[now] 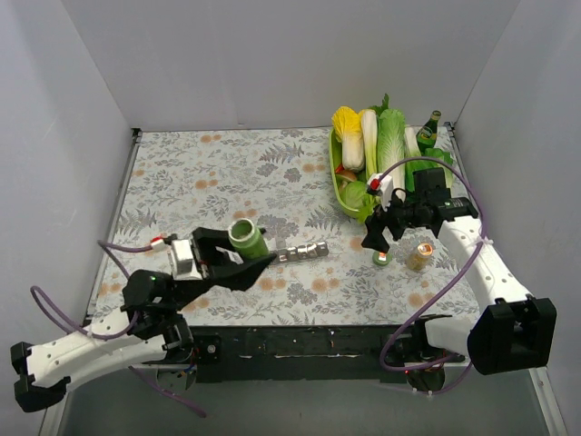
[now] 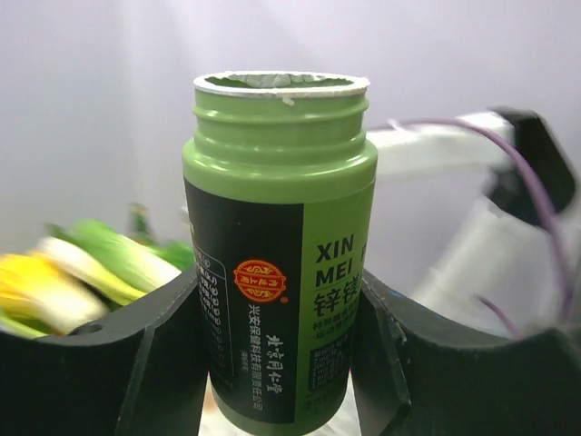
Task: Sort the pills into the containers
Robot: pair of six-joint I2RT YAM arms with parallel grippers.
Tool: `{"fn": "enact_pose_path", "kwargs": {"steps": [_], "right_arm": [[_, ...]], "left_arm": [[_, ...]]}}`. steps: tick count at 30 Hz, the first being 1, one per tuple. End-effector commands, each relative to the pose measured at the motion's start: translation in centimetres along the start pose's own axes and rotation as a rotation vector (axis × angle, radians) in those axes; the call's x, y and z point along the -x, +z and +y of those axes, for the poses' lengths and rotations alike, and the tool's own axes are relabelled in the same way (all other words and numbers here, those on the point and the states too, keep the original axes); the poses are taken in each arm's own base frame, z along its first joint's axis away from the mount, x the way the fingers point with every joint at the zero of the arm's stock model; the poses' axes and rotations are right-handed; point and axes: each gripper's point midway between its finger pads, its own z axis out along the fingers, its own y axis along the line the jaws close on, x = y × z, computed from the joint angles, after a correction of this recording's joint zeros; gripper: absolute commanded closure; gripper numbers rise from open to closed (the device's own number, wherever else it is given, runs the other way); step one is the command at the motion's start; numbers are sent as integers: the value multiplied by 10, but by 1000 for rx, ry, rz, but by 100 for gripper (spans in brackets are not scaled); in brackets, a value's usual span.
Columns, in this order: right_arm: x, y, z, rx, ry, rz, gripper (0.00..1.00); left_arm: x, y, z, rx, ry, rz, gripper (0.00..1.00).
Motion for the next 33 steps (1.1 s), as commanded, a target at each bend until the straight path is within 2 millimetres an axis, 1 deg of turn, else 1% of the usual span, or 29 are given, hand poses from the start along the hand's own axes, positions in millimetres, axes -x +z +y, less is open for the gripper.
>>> {"fn": "enact_pose_path", "kwargs": {"steps": [1,3,5,6,7,8,9,10,11,12,13,14,15,16,17,18,19,20,21,23,25,26,27,28,29,30,31,32,33], "right_arm": [[10,-3,0,-14,-13,-40,2],[12,-4,-2,-19,-19,-44,2],[13,-3,-2,-11,-11,-44,2],[13,-3,-1,-11,-10,-44,2],[11,-2,-2,-11,-8,-44,2],[10,-3,-3,-16,-7,-49,2],[9,-2,-2,-12,-4,-52,2],[8,-1,0,-7,1,-51,2],[8,-1,0,-7,6,-51,2],[8,-2,-1,-10,6,-52,2],[8,-2,-2,-13,6,-50,2],[8,-3,-2,-20,2,-53,2],[8,-3,-1,-18,1,-56,2],[7,-3,-1,-18,6,-52,2],[4,-3,-1,-19,6,-53,2],[3,-3,-1,-24,8,-54,2],[2,-3,-2,-27,9,-56,2],[-2,-2,-2,-30,17,-57,2],[-2,-1,-4,-33,21,-62,2],[-3,1,-5,-23,29,-58,2],[0,1,-5,-10,35,-62,2],[-1,4,-7,-2,41,-59,2],[4,4,-7,6,39,-67,2],[5,3,-7,11,45,-61,2],[5,3,-8,16,48,-51,2],[6,2,-8,16,48,-47,2],[7,1,-9,10,42,-47,2],[7,-1,-9,-2,34,-58,2],[6,1,-8,0,38,-67,2]], "left_arm": [[35,6,74,299,154,-109,100],[10,19,66,81,106,38,100],[-7,25,44,-26,-24,115,100],[-14,25,8,-117,-44,121,100],[-21,17,21,19,-16,123,100],[-25,13,26,79,8,118,100],[-30,7,55,203,29,109,100],[-18,7,68,195,40,35,100],[-52,3,90,161,-11,115,100],[-47,-34,172,364,-248,77,100],[-15,-34,157,154,-181,-26,100],[-45,-47,183,192,-278,-12,100],[-39,-40,181,157,-143,-24,100],[-51,-32,188,184,-100,30,100],[-56,-14,176,161,-57,65,100],[-30,5,171,130,156,67,100],[-45,5,169,144,111,143,100],[-43,10,152,92,122,142,100],[-28,12,137,69,163,121,100],[-48,9,125,54,185,204,100],[-67,-7,140,145,204,255,100],[-66,-23,168,248,228,244,100],[-71,-33,169,204,190,248,100],[-64,-35,176,171,172,201,100],[-58,-26,159,103,116,184,100],[-54,-7,134,9,199,181,100],[-72,3,137,122,223,280,100],[-86,12,102,59,295,309,100],[-94,-1,115,129,293,337,100]]}}
